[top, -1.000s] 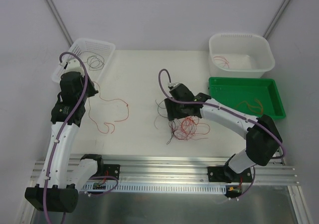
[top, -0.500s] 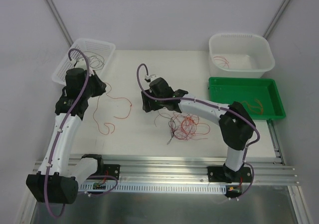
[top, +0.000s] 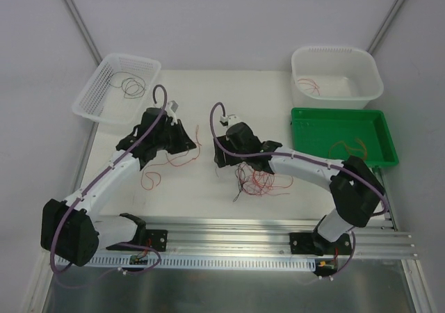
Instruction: Untangle the cables
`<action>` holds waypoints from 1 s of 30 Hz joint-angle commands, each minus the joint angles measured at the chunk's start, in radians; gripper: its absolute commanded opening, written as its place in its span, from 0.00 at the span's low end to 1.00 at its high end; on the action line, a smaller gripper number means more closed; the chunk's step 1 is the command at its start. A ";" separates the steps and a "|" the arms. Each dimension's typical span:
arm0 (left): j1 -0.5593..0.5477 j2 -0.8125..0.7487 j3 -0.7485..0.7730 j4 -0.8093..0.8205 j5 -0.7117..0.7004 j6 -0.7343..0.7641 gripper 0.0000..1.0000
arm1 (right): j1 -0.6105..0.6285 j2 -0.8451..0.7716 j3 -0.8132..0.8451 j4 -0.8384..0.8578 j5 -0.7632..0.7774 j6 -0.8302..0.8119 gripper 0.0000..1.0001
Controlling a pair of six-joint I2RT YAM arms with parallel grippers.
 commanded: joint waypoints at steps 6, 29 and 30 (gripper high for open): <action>-0.201 0.031 -0.175 0.134 -0.049 -0.140 0.09 | 0.013 -0.194 -0.090 0.027 0.091 -0.044 0.66; 0.259 -0.239 0.063 -0.319 -0.334 0.226 0.99 | 0.107 0.237 0.338 -0.053 -0.128 -0.278 0.72; 0.262 -0.243 0.049 -0.319 -0.372 0.232 0.99 | 0.107 0.266 0.357 -0.053 -0.161 -0.333 0.72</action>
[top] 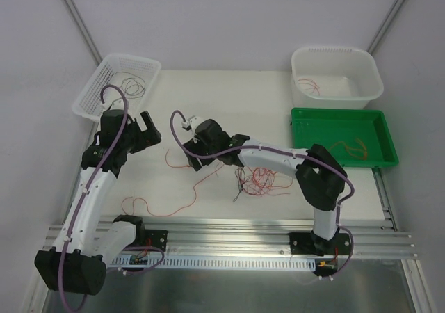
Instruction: Untangle the cables
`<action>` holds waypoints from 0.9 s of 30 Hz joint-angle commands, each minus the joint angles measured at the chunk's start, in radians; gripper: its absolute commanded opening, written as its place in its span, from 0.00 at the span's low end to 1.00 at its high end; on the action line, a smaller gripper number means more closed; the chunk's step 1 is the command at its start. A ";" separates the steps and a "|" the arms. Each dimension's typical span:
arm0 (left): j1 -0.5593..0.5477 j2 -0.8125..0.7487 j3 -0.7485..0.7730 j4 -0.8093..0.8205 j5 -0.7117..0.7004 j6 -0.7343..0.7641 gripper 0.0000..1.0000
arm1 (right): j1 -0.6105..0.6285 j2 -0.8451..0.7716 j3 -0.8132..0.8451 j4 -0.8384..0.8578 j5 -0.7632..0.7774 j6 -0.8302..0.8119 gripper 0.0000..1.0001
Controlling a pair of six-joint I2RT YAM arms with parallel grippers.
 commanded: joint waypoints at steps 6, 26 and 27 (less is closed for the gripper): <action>0.074 -0.022 -0.046 -0.052 -0.180 0.095 0.99 | 0.015 0.170 0.207 -0.104 -0.214 -0.282 0.71; 0.083 -0.023 -0.059 -0.038 -0.144 0.095 0.99 | 0.035 0.386 0.350 -0.149 -0.150 -0.359 0.25; 0.083 -0.023 -0.059 -0.038 -0.143 0.095 0.99 | 0.038 0.382 0.333 -0.144 -0.145 -0.360 0.19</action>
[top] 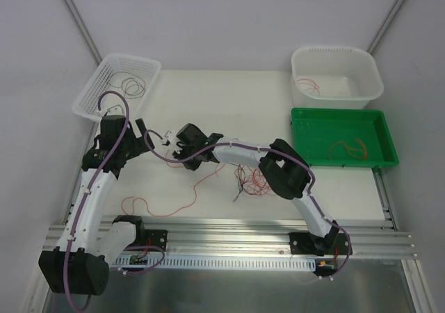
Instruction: Untangle the cables
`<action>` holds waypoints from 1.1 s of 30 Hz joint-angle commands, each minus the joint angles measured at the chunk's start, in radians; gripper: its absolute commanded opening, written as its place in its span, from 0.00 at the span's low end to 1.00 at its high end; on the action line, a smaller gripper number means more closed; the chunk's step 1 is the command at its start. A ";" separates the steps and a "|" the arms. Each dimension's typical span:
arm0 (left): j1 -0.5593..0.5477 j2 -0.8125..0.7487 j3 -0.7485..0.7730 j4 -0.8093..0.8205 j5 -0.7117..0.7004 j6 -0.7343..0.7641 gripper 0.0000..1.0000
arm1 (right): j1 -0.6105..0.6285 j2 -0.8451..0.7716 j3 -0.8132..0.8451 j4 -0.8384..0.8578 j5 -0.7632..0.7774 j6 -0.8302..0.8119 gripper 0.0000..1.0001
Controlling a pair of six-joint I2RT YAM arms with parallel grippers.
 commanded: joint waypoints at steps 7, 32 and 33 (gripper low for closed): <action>0.018 -0.021 -0.007 0.012 0.014 0.020 0.99 | 0.019 -0.149 -0.065 0.012 0.034 -0.023 0.01; 0.025 -0.060 -0.020 0.030 0.050 0.017 0.99 | -0.476 -1.014 0.058 -0.237 0.738 -0.160 0.01; 0.025 -0.060 -0.020 0.032 0.054 0.017 0.99 | -0.558 -1.040 0.019 -0.228 0.718 -0.129 0.01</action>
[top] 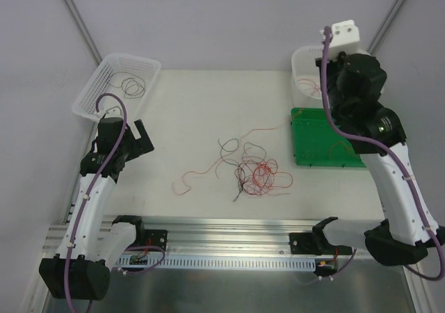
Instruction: Untangle the cables
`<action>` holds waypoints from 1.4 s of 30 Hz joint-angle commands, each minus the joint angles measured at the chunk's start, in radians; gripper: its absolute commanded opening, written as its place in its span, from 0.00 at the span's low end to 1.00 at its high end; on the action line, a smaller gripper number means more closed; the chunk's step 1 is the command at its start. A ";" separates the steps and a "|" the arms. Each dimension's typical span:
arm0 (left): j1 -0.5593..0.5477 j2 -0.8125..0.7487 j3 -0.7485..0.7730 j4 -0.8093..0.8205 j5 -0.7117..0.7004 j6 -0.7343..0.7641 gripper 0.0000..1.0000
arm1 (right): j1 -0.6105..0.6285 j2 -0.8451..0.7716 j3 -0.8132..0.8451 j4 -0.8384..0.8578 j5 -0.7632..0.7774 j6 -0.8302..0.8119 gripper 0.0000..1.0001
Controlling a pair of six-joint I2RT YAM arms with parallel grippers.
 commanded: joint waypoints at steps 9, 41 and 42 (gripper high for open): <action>0.012 -0.016 -0.006 0.031 0.044 0.017 0.99 | -0.490 -0.158 -0.573 0.134 -0.215 0.312 0.01; 0.012 0.001 -0.010 0.043 0.133 0.024 0.99 | -0.260 0.411 -0.429 -0.183 -0.801 0.084 0.68; 0.012 0.002 -0.009 0.043 0.137 0.024 0.99 | -0.255 0.437 -0.413 -0.209 -0.801 0.067 0.68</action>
